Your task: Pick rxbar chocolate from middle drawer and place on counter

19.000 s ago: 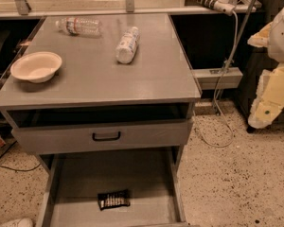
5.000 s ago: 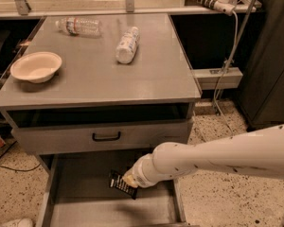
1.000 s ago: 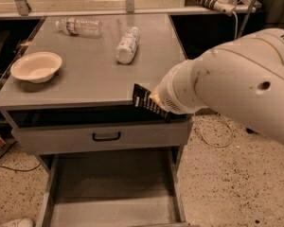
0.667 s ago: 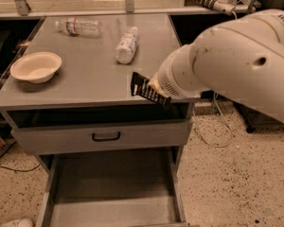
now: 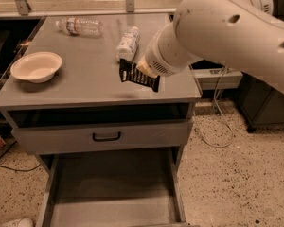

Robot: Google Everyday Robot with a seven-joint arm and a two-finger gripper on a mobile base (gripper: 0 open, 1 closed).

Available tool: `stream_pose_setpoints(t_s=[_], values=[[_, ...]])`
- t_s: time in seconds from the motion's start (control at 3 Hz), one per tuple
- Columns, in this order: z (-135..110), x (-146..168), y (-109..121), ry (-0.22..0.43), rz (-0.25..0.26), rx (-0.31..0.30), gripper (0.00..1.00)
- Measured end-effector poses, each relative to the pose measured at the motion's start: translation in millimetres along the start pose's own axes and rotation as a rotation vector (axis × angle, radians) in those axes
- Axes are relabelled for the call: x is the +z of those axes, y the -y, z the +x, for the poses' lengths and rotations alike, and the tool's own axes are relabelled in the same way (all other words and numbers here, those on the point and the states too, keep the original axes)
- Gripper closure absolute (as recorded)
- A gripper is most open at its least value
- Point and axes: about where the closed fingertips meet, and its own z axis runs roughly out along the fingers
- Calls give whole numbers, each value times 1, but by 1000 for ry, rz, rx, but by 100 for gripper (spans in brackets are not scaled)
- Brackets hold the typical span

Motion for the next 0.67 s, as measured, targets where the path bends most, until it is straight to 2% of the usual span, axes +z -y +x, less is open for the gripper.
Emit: stream_pose_setpoints(t_s=[0.33, 0.67], values=[[-1, 1, 1, 2, -1, -5, 100], [-13, 13, 8, 50, -37, 10, 100]])
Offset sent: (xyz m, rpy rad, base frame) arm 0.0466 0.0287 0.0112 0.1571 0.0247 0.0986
